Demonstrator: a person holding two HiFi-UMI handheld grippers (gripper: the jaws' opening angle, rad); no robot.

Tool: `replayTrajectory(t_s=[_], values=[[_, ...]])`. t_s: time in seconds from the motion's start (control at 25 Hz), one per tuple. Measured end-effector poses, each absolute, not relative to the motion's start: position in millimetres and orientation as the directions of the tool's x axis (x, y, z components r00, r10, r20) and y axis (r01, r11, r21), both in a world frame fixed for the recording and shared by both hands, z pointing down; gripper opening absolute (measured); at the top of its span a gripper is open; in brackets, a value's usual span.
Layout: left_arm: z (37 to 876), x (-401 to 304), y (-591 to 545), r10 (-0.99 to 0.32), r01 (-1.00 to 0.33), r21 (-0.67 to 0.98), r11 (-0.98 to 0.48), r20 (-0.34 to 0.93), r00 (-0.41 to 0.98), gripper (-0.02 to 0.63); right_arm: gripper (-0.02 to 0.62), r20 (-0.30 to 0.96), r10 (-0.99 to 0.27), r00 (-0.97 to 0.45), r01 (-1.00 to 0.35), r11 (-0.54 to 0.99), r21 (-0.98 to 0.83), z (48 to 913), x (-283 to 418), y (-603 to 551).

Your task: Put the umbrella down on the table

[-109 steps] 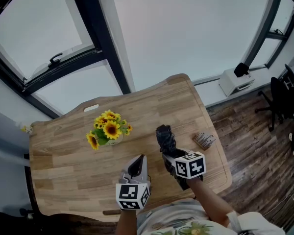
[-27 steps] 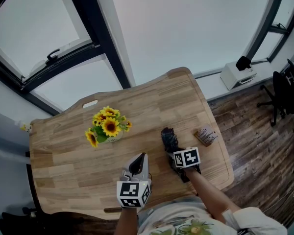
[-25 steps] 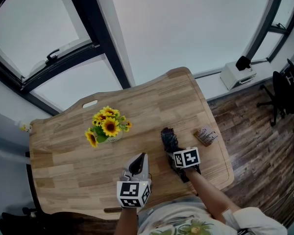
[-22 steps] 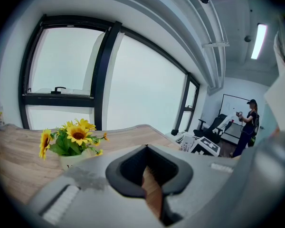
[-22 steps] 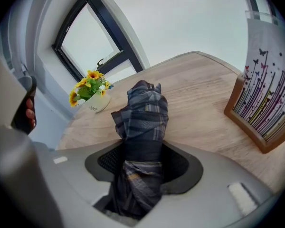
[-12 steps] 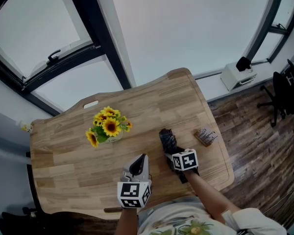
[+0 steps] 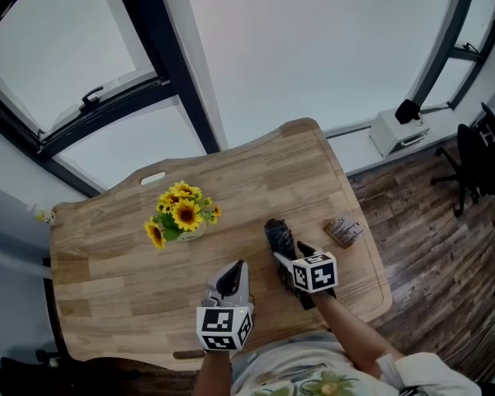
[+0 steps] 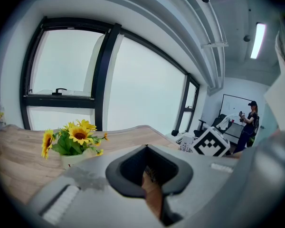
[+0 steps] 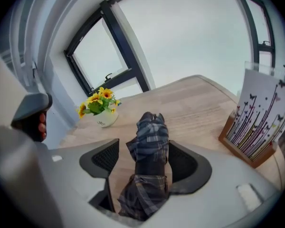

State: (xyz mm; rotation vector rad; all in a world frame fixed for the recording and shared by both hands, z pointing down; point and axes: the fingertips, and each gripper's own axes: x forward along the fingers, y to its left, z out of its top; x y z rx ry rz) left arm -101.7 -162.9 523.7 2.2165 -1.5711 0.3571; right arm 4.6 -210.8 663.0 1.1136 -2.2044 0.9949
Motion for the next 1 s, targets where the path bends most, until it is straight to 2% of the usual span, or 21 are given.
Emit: replayTrajectory(t_s=[0.36, 0.56, 0.72, 0.84, 0.88, 1.0], values=[[513.1, -102.8, -162.2, -0.853, -0.943, 0.166, -0.288, 0.403, 0.331, 0.003, 0.284, 0.520, -0.625, -0.583, -0.812, 0.464, -0.353, 581.1, 0.8, -223.5], [505.5, -102.0, -162.0, -0.862, -0.944, 0.162, -0.288, 0.385, 0.330, 0.003, 0.227, 0.439, -0.667, -0.602, -0.798, 0.488, -0.352, 543.2, -1.3, -220.8], [499.2, -100.4, -159.6, -0.866, -0.943, 0.156, -0.295, 0.372, 0.333, 0.003, 0.144, 0.371, -0.685, -0.627, -0.777, 0.518, -0.357, 517.4, -4.4, -213.4], [494.2, -98.2, -158.0, -0.867, -0.941, 0.149, -0.304, 0.365, 0.338, 0.003, 0.021, 0.329, -0.703, -0.630, -0.773, 0.529, -0.350, 501.7, -2.6, -209.1], [492.9, -97.9, -157.4, -0.868, -0.941, 0.147, -0.306, 0.364, 0.339, 0.003, 0.002, 0.316, -0.705, -0.635, -0.768, 0.534, -0.353, 497.7, -2.6, -207.4], [490.5, -98.4, -155.0, -0.868, -0.941, 0.145, -0.307, 0.362, 0.339, 0.003, 0.000, 0.294, -0.700, -0.651, -0.755, 0.552, -0.354, 489.3, -4.4, -201.9]])
